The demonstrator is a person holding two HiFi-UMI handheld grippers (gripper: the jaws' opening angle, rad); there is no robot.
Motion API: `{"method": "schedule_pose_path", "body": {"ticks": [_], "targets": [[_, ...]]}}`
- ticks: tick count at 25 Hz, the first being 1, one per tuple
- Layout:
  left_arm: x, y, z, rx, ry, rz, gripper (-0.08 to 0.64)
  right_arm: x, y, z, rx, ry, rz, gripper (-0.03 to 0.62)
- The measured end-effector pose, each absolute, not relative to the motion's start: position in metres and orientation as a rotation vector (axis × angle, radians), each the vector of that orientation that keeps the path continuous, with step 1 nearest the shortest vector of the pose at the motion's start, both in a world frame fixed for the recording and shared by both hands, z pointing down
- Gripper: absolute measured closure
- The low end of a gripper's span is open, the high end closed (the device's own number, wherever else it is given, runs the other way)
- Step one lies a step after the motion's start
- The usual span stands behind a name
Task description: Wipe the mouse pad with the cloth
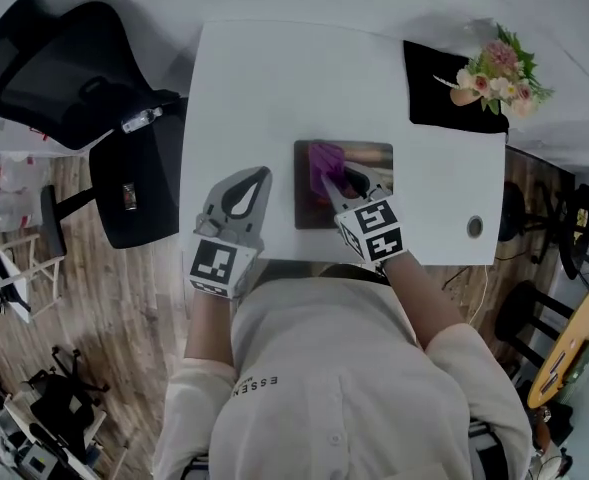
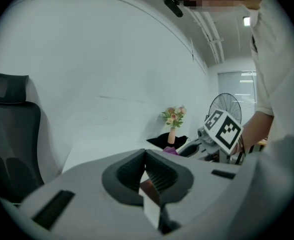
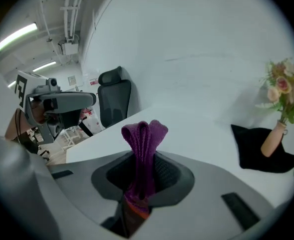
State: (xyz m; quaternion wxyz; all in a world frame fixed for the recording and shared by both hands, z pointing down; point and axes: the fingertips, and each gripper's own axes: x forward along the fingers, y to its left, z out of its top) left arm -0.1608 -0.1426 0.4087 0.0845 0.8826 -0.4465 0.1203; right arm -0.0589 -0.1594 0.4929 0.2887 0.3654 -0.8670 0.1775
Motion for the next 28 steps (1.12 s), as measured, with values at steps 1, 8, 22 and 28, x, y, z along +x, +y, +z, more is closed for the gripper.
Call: {"method": "schedule_pose_path", "body": {"ticks": [1,8,22,28], "targets": [[-0.164,-0.149,0.413,2.633,-1.318,0.366,0.558,-0.063,-0.165,0.502,0.959,-2.292,0.495,0.505],[-0.182,-0.179,0.439,2.613,-1.249,0.391,0.558,-0.09,-0.18,0.55,0.874,-2.18,0.641,0.505],[-0.17,-0.195,0.461,2.584,-1.194,0.386,0.558,-0.092,-0.192,0.577,0.825,-2.15,0.755,0.504],[-0.149,-0.197,0.459,2.593,-1.18,0.399,0.558,-0.079,-0.193,0.577,0.825,-2.145,0.797,0.503]]}}
